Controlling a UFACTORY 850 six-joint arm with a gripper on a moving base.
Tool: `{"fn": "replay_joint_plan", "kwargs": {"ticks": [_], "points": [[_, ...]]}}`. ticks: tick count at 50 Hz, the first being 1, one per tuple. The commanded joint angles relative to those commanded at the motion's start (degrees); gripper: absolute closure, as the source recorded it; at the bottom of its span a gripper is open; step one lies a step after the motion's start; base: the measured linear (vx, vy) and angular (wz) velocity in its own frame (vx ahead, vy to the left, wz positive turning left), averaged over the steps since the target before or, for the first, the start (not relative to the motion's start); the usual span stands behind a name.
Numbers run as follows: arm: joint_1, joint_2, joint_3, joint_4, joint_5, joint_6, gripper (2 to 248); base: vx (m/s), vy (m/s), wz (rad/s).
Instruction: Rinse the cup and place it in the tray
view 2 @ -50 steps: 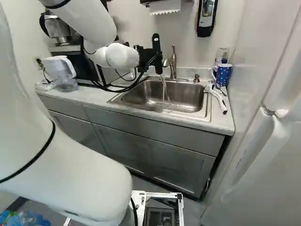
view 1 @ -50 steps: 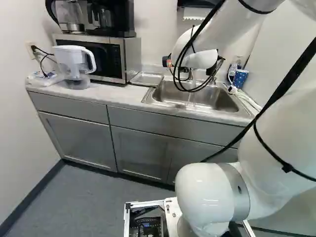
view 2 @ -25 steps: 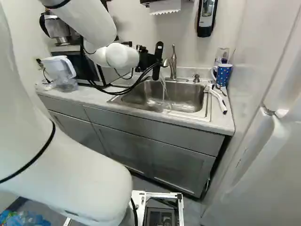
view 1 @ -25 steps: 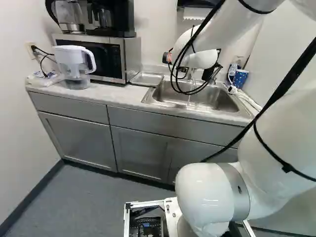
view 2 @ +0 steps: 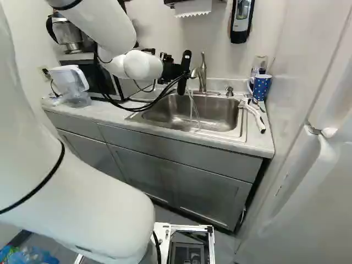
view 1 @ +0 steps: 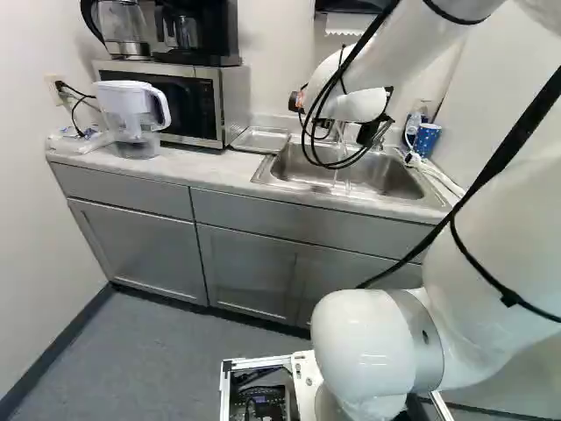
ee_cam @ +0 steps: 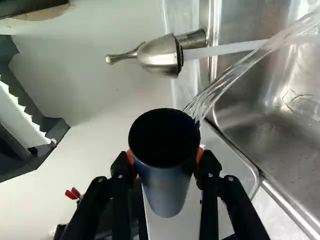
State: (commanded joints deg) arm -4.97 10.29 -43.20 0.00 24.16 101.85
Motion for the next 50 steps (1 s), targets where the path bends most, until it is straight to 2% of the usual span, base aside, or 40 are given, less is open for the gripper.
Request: {"fn": "replay_joint_plan", "kwargs": {"ticks": [50], "points": [[0.0, 0.0, 0.0, 0.0, 0.0, 0.0, 125, 0.0, 0.0, 0.0]]}}
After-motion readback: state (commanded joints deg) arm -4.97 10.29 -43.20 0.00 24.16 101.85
